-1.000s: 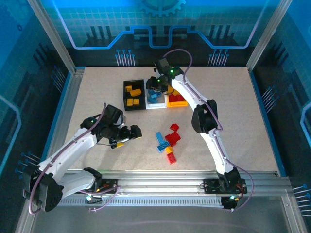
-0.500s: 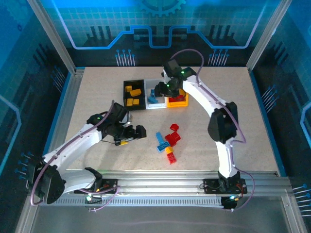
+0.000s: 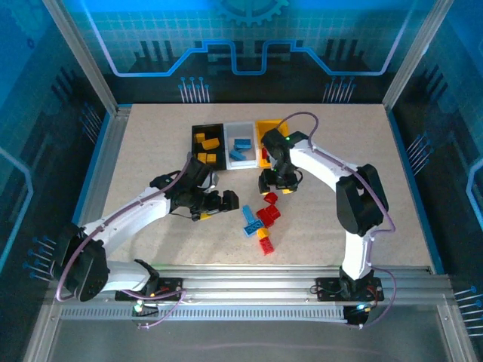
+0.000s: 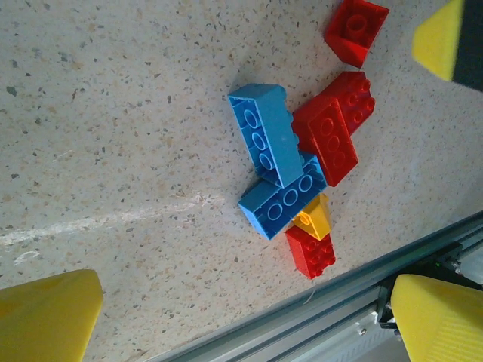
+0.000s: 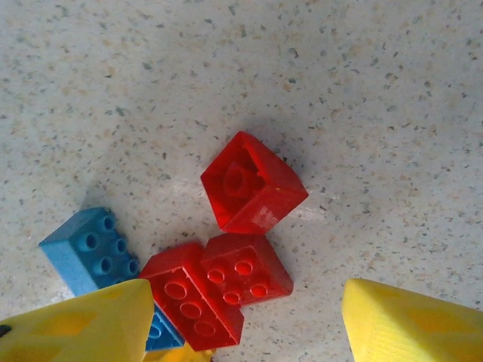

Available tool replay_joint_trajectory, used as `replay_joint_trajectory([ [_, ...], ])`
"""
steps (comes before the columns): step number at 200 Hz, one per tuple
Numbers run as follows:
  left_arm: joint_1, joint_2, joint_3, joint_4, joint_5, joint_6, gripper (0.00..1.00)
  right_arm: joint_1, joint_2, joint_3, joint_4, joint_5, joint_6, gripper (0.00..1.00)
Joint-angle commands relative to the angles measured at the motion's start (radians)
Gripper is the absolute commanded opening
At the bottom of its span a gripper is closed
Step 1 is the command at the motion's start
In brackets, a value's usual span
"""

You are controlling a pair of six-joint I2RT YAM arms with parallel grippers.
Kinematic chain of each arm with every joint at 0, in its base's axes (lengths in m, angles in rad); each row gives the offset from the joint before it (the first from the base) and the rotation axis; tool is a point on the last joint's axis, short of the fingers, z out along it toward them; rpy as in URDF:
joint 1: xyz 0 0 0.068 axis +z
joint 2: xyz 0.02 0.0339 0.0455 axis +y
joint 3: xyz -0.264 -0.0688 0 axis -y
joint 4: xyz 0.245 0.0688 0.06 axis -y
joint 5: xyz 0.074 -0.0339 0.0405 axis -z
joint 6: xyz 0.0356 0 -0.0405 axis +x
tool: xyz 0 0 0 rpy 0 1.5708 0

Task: Sort the legos into containers by color

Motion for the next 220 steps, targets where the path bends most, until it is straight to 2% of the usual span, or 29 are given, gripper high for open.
replay_joint_trajectory([
  [1,-0.008,-0.03,-0.013,-0.004,0.009,-0.021,0.99,0.008,0.03,-0.018,0.023,-0.018,0.068,0.69],
  [34,-0.008,-0.09,-0.052,-0.025,-0.009,-0.034,0.99,0.007,0.037,-0.071,0.082,-0.008,0.266,0.7],
  [72,-0.006,-0.153,-0.089,-0.052,-0.027,-0.041,0.99,0.007,0.041,-0.089,0.139,0.023,0.399,0.69],
  [148,-0.002,-0.202,-0.119,-0.084,-0.045,-0.032,0.99,0.001,0.101,-0.088,0.143,0.013,0.473,0.65],
  [220,0.008,-0.206,-0.118,-0.09,-0.038,-0.021,0.99,0.006,0.144,-0.055,0.168,0.0,0.468,0.49],
])
